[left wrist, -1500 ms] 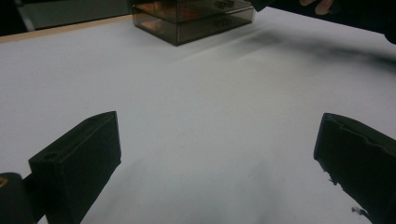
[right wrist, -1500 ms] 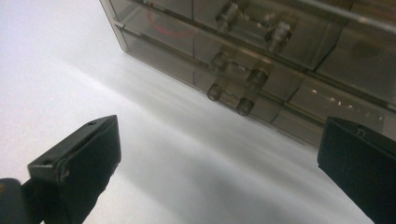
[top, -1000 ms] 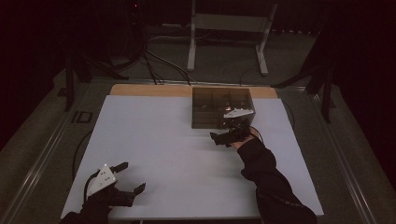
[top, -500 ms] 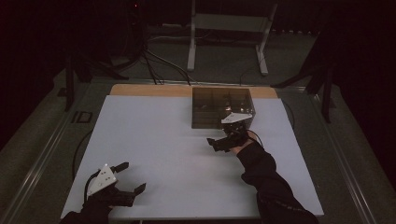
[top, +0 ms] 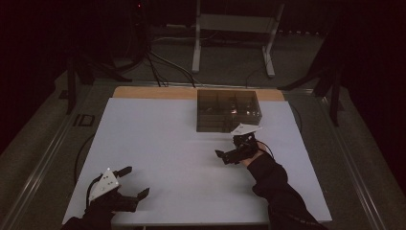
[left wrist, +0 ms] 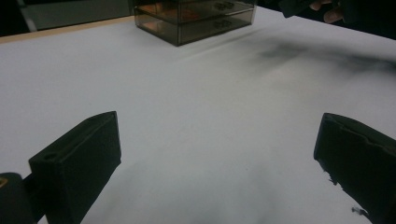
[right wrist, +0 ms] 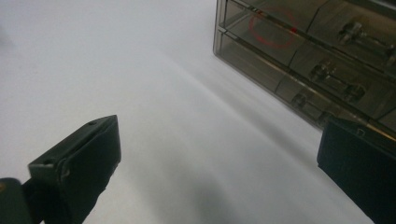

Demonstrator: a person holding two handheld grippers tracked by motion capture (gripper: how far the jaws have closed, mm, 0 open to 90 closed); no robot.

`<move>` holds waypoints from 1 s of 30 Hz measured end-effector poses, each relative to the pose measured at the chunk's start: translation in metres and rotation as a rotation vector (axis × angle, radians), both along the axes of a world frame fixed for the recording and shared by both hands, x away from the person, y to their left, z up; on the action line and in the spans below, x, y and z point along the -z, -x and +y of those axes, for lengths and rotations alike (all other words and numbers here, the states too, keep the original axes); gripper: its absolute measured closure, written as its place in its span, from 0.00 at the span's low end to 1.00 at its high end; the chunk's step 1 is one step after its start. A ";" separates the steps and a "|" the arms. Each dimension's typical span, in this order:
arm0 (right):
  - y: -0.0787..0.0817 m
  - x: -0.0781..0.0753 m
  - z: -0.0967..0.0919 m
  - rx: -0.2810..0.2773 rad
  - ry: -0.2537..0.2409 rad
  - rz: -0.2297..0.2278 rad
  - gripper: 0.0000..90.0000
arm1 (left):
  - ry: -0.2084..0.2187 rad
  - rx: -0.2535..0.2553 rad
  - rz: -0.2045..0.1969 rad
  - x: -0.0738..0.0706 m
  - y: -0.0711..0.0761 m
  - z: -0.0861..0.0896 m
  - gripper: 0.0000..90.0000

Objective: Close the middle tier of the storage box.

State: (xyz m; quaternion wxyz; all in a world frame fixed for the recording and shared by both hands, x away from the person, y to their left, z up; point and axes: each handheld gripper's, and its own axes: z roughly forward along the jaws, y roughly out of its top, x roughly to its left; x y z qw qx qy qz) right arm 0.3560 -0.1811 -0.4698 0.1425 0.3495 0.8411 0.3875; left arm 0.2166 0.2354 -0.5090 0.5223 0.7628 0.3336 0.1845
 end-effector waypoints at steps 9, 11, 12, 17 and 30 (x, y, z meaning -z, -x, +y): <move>0.011 0.009 -0.011 -0.017 -0.011 -0.023 0.00 | -0.003 0.002 -0.003 0.000 0.000 0.000 0.02; 0.013 0.011 -0.014 -0.016 -0.016 -0.023 0.00 | -0.004 0.003 -0.004 0.000 0.000 0.000 0.02; 0.013 0.011 -0.014 -0.016 -0.016 -0.023 0.00 | -0.004 0.003 -0.004 0.000 0.000 0.000 0.02; 0.018 0.016 -0.020 -0.026 -0.016 -0.030 0.00 | -0.002 0.002 -0.004 -0.001 0.000 0.000 0.02; 0.029 0.022 -0.039 0.000 -0.036 -0.030 0.00 | -0.003 0.002 -0.005 -0.001 0.001 0.000 0.02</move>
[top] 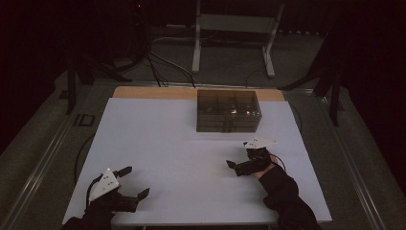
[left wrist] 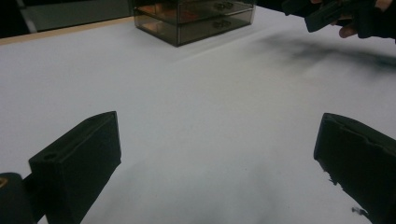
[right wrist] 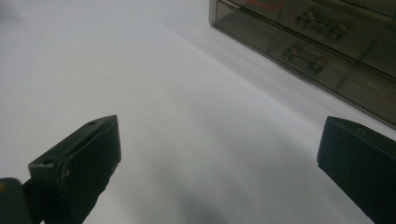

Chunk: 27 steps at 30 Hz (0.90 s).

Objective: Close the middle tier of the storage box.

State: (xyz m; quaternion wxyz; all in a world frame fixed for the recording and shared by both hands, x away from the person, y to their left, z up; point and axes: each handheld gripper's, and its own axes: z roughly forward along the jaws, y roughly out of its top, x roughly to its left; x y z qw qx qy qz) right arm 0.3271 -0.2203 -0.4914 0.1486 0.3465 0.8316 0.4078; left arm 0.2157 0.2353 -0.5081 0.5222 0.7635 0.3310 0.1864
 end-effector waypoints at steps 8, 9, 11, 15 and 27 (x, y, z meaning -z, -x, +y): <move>0.009 0.000 -0.013 0.021 0.002 -0.013 0.00 | -0.001 0.000 0.000 0.000 0.000 0.000 0.02; 0.011 0.000 -0.016 0.025 0.005 -0.018 0.00 | -0.001 0.000 0.000 0.000 0.000 0.000 0.02; 0.014 0.001 -0.019 0.030 0.010 -0.018 0.00 | -0.001 0.000 0.000 0.000 0.000 0.000 0.02; 0.017 0.003 -0.025 0.042 0.013 -0.016 0.00 | -0.001 0.000 0.000 0.000 0.000 0.000 0.02; 0.033 0.005 -0.038 0.070 0.000 -0.015 0.00 | -0.005 -0.001 0.000 0.000 0.000 0.000 0.02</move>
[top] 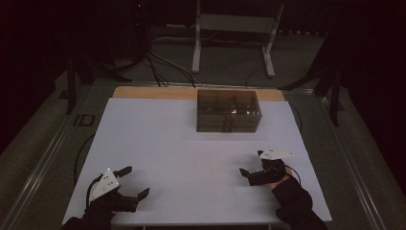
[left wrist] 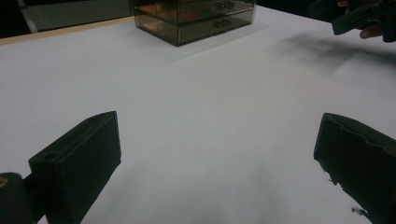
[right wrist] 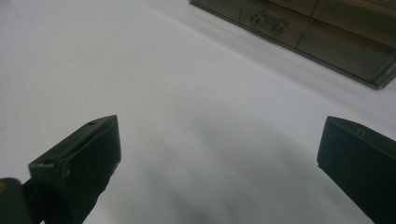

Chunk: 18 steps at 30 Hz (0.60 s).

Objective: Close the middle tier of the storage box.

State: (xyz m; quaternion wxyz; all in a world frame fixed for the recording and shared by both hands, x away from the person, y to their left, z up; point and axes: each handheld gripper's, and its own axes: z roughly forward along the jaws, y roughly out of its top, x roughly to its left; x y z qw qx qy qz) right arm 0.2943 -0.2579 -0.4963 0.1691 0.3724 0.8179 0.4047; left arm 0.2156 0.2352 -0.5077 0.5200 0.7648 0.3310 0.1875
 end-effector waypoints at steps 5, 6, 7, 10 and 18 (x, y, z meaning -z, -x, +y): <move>0.009 0.002 -0.008 0.010 -0.019 0.012 0.00 | 0.005 -0.004 0.001 0.000 0.000 0.001 0.02; 0.012 0.004 -0.011 0.010 -0.024 0.015 0.00 | 0.004 0.000 0.001 0.000 0.000 0.000 0.02; 0.012 0.004 -0.011 0.010 -0.024 0.015 0.00 | 0.004 0.000 0.001 0.000 0.000 0.000 0.02; 0.014 0.006 -0.014 0.022 0.004 0.007 0.00 | 0.003 0.004 0.001 0.000 0.000 0.000 0.02; 0.012 0.009 -0.015 0.025 0.011 0.001 0.00 | 0.005 0.007 -0.003 0.000 0.000 0.000 0.02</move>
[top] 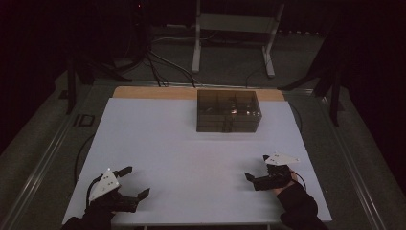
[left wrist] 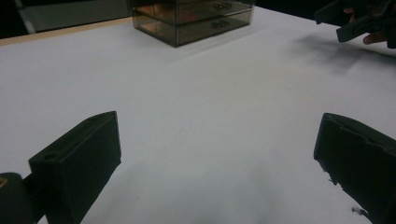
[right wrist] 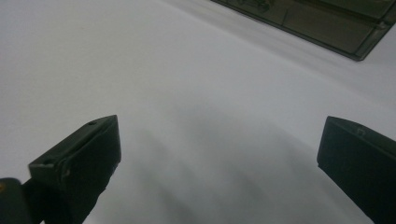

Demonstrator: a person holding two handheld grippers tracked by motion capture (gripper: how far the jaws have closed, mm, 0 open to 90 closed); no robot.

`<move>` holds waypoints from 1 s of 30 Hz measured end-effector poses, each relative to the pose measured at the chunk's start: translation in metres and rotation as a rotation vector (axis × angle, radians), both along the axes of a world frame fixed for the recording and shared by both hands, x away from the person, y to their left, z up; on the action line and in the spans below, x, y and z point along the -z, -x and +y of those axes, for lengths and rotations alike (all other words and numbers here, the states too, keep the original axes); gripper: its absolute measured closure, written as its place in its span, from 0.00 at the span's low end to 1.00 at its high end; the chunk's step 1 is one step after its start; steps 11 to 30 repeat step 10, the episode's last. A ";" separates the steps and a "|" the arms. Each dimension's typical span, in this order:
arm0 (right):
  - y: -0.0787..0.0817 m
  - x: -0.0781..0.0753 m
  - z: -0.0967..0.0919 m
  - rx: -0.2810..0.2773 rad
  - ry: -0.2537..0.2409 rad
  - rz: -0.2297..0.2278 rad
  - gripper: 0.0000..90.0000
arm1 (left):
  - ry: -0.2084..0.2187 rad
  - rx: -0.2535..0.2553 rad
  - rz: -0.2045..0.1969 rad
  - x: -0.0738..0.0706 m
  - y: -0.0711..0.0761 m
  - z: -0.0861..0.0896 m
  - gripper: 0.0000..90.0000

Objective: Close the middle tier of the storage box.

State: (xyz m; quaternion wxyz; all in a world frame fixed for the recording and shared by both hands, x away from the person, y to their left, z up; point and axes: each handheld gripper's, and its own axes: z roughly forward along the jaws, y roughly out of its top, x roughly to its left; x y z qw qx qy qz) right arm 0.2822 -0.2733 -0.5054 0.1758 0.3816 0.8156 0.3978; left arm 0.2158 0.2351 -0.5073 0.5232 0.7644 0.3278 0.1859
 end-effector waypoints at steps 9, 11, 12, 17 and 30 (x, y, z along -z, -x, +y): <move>0.003 0.000 0.002 -0.034 -0.001 0.005 0.00 | -0.002 0.001 0.005 0.001 -0.001 -0.001 0.02; 0.003 0.000 0.001 -0.031 -0.001 0.007 0.00 | -0.003 0.002 0.005 0.001 -0.001 -0.001 0.02; 0.003 0.000 0.001 -0.031 -0.001 0.007 0.00 | -0.003 0.002 0.005 0.001 -0.001 -0.001 0.02; 0.003 0.000 0.001 -0.031 -0.001 0.007 0.00 | -0.003 0.002 0.005 0.001 -0.001 -0.001 0.02; 0.003 0.000 0.001 -0.031 -0.001 0.007 0.00 | -0.003 0.002 0.005 0.001 -0.001 -0.001 0.02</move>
